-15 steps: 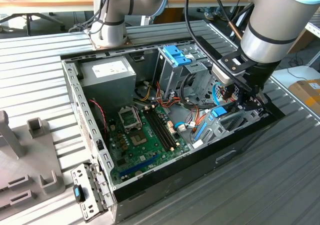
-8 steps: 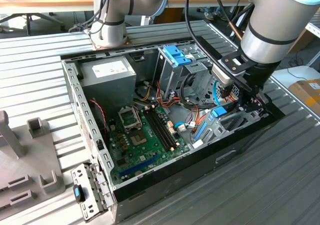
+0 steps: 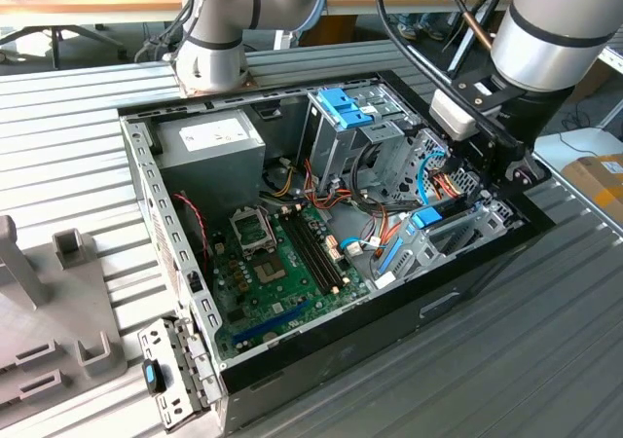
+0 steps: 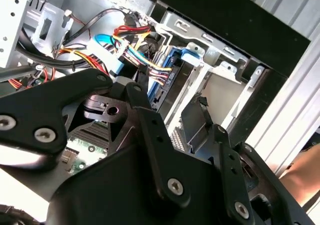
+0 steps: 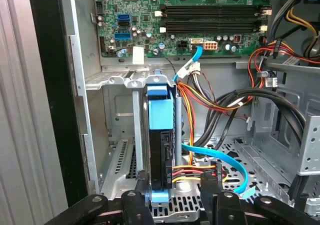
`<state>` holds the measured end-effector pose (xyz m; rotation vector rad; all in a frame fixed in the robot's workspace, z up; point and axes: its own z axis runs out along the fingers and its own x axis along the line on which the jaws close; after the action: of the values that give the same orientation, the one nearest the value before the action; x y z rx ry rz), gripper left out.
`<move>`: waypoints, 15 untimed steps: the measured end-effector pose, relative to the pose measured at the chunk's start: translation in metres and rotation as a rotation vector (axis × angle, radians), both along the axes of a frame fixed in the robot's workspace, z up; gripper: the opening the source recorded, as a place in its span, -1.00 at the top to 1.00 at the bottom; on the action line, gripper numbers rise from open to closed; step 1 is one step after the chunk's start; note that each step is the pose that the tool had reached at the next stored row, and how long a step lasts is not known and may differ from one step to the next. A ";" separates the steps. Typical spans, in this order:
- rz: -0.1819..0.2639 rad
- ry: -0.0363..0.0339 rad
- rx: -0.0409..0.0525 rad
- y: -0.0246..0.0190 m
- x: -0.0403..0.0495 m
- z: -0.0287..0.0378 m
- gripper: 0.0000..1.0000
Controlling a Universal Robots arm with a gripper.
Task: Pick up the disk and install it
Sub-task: 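Insert the disk into the insertion slot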
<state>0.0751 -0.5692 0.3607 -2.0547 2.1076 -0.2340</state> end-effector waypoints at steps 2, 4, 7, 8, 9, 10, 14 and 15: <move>0.000 0.0007 -0.0004 0.0000 0.0006 0.0002 -0.07; 0.000 0.0007 -0.0003 0.0000 0.0008 0.0002 -0.07; -0.003 0.0265 -0.0013 -0.0001 0.0016 0.0009 -0.07; -0.005 0.0441 -0.0022 0.0000 0.0018 0.0018 -0.07; -0.007 0.0637 -0.0038 0.0000 0.0023 0.0030 -0.07; -0.009 0.0755 -0.0042 0.0000 0.0025 0.0034 -0.07; -0.023 0.1359 -0.0083 0.0001 0.0037 0.0045 -0.07; -0.027 0.1435 -0.0087 0.0002 0.0038 0.0044 -0.07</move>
<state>0.0789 -0.5691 0.3652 -2.1069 2.2216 -0.1025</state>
